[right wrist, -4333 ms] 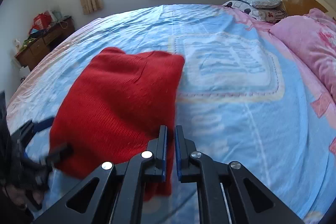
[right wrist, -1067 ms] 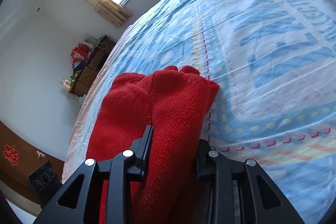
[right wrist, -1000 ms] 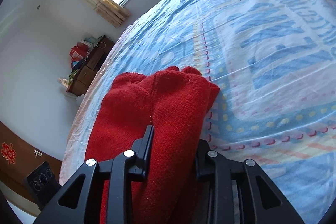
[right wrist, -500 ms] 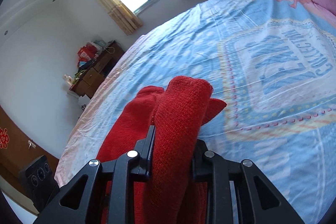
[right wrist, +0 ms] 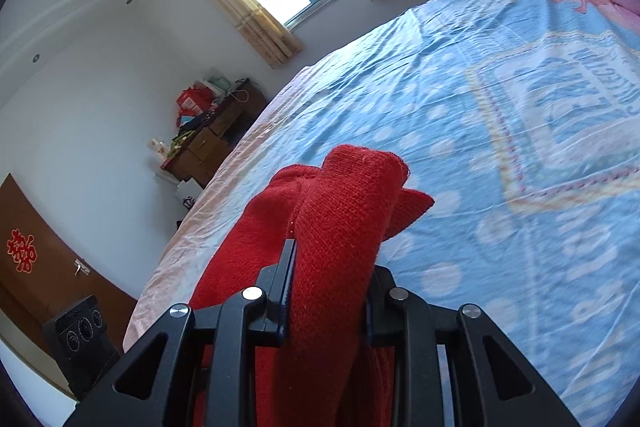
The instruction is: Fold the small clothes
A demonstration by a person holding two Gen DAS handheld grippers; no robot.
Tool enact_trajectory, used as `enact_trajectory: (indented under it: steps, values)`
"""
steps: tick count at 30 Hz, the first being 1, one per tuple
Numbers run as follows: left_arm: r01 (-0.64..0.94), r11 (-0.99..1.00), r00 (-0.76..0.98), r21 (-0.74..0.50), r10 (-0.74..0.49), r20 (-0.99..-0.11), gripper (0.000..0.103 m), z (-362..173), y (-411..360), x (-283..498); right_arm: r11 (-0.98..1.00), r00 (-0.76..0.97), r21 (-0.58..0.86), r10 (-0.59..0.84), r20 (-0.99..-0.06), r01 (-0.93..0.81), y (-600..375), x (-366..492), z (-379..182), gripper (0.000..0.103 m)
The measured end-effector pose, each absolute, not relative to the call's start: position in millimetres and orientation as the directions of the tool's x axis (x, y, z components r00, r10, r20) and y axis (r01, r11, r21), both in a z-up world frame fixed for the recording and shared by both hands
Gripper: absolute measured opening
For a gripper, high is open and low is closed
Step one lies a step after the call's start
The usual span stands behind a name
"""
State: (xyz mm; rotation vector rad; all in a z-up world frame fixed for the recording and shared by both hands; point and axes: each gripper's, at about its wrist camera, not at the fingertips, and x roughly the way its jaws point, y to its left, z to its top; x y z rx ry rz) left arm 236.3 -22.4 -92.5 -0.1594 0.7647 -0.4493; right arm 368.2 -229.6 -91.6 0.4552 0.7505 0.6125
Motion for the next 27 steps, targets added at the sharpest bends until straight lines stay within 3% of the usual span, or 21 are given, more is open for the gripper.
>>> enact_trajectory:
  steps: [27]
  values:
    - [0.178,0.96,0.712,-0.217,-0.277,-0.645,0.039,-95,60,169,0.621,0.414,0.595,0.783,-0.464,-0.509,-92,328,-93,0.026]
